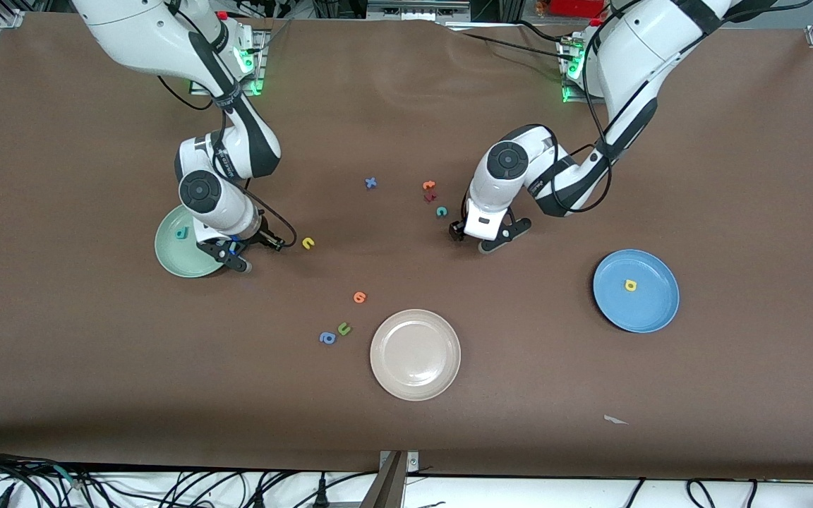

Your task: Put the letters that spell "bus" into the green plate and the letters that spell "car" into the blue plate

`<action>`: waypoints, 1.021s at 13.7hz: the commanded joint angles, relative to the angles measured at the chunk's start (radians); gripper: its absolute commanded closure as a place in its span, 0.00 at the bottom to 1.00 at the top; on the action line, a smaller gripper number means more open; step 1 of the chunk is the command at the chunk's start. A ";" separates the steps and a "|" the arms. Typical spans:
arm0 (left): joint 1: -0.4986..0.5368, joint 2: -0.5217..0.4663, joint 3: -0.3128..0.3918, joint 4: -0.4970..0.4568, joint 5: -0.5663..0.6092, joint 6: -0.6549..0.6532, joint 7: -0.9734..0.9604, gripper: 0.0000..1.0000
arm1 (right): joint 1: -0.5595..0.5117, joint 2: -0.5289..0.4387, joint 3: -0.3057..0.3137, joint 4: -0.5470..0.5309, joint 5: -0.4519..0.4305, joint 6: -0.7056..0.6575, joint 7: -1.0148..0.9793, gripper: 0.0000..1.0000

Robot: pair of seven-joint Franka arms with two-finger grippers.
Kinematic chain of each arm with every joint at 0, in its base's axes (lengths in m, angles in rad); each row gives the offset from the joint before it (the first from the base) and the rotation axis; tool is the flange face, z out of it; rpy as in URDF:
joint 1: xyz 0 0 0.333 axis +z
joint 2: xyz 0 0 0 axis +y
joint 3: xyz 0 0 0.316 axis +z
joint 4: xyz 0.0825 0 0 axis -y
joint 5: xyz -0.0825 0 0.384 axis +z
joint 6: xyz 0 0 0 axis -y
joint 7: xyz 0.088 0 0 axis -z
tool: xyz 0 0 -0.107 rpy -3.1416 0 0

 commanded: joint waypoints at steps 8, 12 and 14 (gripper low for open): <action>-0.006 0.014 0.008 0.007 0.074 0.011 -0.045 0.63 | -0.006 -0.154 -0.003 0.124 -0.003 -0.449 -0.013 0.84; -0.008 0.021 0.008 0.008 0.077 0.012 -0.045 0.68 | -0.007 -0.148 -0.164 0.104 0.000 -0.457 -0.317 0.84; -0.009 0.021 0.008 0.007 0.076 0.012 -0.045 0.71 | -0.007 -0.139 -0.220 0.077 0.000 -0.442 -0.399 0.84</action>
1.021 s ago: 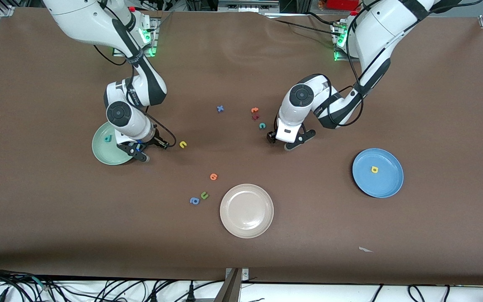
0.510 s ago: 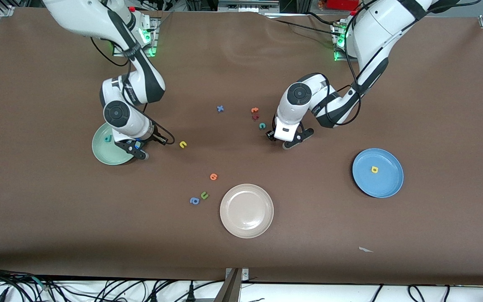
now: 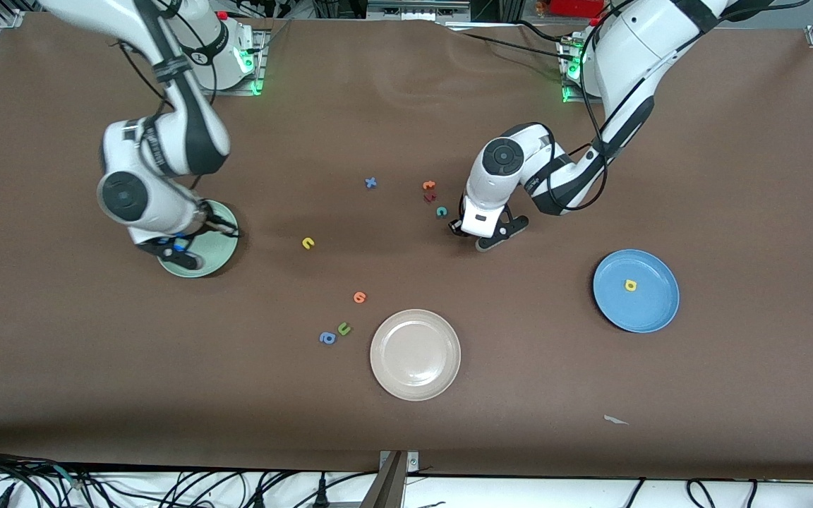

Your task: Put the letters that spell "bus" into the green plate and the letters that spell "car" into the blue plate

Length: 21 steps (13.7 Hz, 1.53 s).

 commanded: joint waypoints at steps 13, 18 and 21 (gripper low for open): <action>0.126 0.022 0.006 0.293 -0.078 -0.532 0.478 0.79 | -0.004 -0.011 -0.032 -0.100 0.013 0.082 -0.117 0.01; 0.282 0.024 0.044 0.395 -0.069 -0.684 0.946 0.78 | 0.000 -0.019 0.134 0.003 0.013 0.071 0.156 0.01; 0.287 0.045 0.154 0.396 -0.064 -0.682 1.209 0.78 | 0.000 0.020 0.220 0.031 0.013 0.099 0.387 0.01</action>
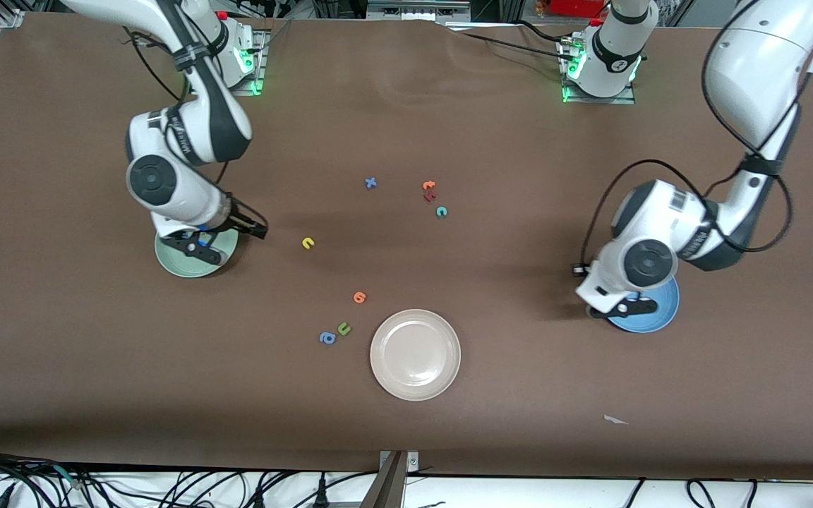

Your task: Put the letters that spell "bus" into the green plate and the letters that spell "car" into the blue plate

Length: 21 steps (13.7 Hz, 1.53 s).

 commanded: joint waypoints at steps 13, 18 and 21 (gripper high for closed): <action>-0.072 0.015 -0.166 -0.073 -0.250 0.277 -0.548 0.00 | 0.038 0.238 0.109 0.009 -0.007 0.365 0.436 0.02; -0.194 -0.075 -0.188 -0.330 -0.108 0.608 -1.016 0.00 | 0.037 0.238 0.099 0.002 -0.009 0.366 0.428 0.26; -0.297 -0.057 -0.188 -0.341 0.037 0.614 -1.213 0.00 | 0.037 0.240 0.099 0.000 -0.009 0.366 0.427 0.51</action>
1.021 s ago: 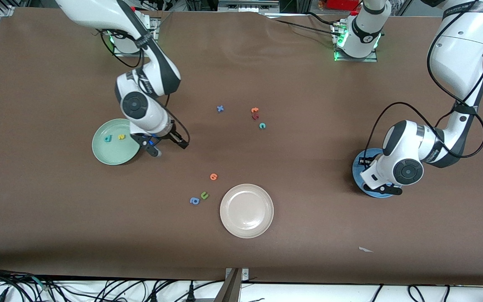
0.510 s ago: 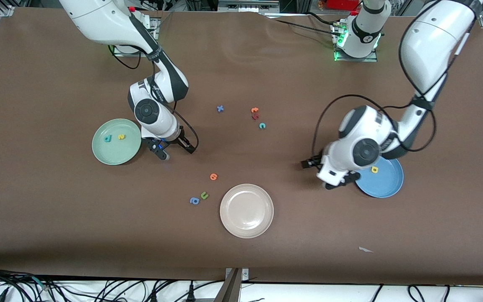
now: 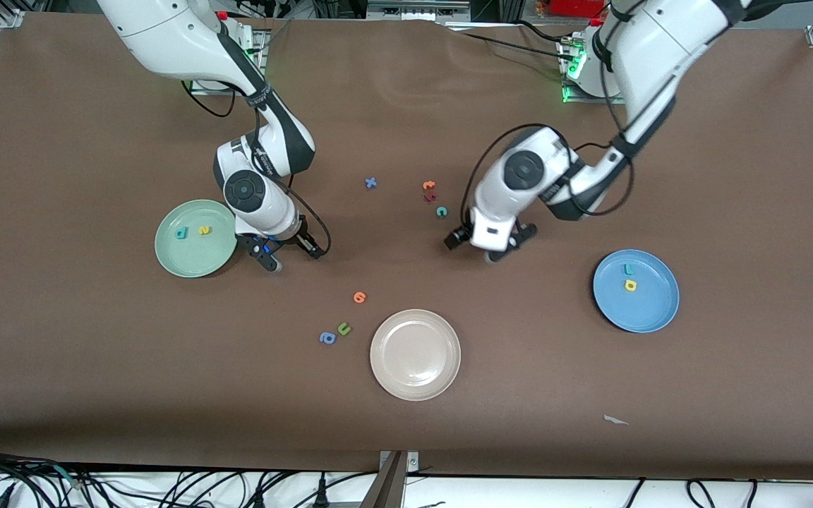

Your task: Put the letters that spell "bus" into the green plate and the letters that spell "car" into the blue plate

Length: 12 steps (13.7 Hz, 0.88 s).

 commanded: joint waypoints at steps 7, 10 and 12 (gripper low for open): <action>-0.124 0.017 0.017 -0.030 0.127 0.010 -0.145 0.10 | -0.001 -0.015 0.000 -0.009 -0.008 0.000 0.006 0.79; -0.126 0.032 0.018 -0.029 0.131 0.010 -0.146 0.14 | -0.001 -0.076 -0.002 0.000 -0.008 -0.105 0.002 0.79; -0.133 0.049 0.018 -0.026 0.169 0.012 -0.187 0.19 | -0.001 -0.155 -0.023 0.020 -0.010 -0.255 -0.025 0.79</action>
